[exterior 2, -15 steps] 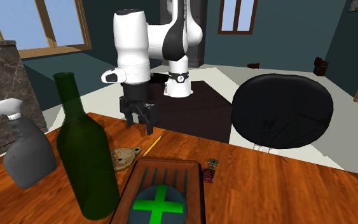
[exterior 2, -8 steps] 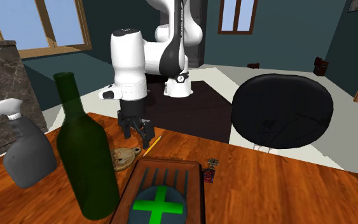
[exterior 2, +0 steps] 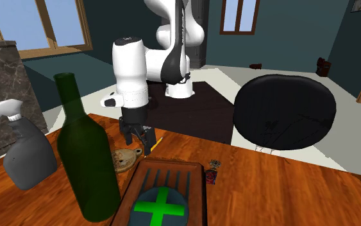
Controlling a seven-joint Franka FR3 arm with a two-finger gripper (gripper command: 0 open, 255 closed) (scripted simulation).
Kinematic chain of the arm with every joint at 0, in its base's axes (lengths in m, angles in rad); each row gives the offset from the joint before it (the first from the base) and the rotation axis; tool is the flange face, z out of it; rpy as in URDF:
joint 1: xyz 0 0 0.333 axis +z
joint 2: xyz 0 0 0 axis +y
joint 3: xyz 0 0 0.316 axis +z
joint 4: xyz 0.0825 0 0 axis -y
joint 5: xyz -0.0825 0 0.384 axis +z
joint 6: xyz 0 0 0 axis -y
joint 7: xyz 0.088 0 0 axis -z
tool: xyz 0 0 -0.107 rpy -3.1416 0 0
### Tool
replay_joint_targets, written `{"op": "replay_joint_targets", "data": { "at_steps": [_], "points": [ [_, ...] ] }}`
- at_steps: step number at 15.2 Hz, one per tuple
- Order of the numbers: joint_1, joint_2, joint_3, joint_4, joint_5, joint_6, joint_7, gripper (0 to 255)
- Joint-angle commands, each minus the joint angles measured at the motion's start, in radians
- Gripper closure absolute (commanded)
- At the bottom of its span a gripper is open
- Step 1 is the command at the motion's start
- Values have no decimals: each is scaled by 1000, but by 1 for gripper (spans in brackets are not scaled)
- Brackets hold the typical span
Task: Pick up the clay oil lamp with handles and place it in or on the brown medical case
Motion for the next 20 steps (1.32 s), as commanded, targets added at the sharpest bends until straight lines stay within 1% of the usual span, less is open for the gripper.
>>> {"op": "replay_joint_targets", "data": {
  "at_steps": [1, 2, 3, 12, 20],
  "points": [
    [0, 0, 0, 0, 0, 0, 0, 0],
    [0, 0, 0, 0, 0, 0, 0, 0],
    [0, 0, 0, 0, 0, 0, 0, 255],
    [0, 0, 0, 0, 0, 0, 0, 255],
    [22, -99, -29, -16, -33, -82, 23, 255]
  ]
}}
